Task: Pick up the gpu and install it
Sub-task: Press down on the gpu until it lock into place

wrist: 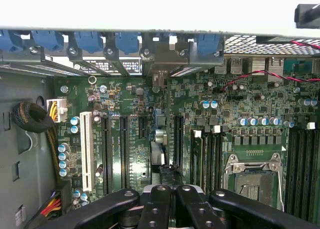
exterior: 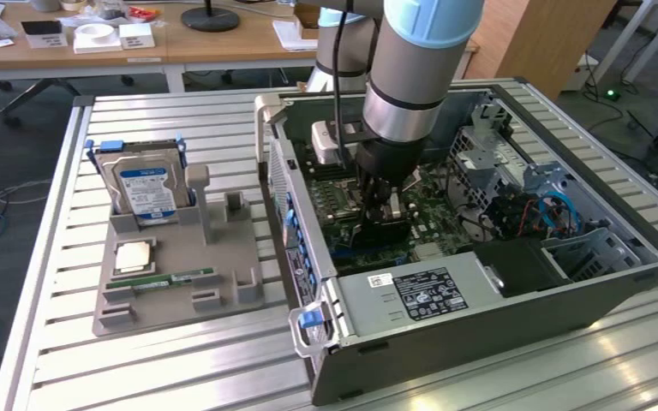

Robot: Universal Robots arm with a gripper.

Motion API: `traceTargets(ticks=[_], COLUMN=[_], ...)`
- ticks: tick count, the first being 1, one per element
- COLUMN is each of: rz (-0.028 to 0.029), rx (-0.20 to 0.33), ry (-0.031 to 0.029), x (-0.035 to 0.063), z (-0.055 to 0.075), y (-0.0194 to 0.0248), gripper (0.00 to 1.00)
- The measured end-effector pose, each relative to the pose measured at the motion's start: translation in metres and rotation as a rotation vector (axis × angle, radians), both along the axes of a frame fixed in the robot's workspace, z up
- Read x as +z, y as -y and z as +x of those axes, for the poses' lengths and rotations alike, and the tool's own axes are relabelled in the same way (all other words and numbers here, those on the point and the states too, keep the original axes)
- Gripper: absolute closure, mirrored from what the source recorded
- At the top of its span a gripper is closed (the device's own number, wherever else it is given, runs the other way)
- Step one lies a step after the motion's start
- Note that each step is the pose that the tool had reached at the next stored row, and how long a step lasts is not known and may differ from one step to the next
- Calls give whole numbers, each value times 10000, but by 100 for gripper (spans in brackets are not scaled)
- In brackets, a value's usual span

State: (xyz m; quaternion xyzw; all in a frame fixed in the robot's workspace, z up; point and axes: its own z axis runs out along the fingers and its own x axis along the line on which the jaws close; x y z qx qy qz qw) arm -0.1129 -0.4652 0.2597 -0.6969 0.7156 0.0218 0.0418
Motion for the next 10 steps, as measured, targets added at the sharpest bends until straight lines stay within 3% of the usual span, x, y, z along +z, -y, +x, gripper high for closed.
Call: traceTargets(ticks=[7, 10], rz=[6, 2], rx=[0, -2], ry=[2, 2], x=[6, 54], z=[0, 0], y=[-1, 0], gripper=[89, 89])
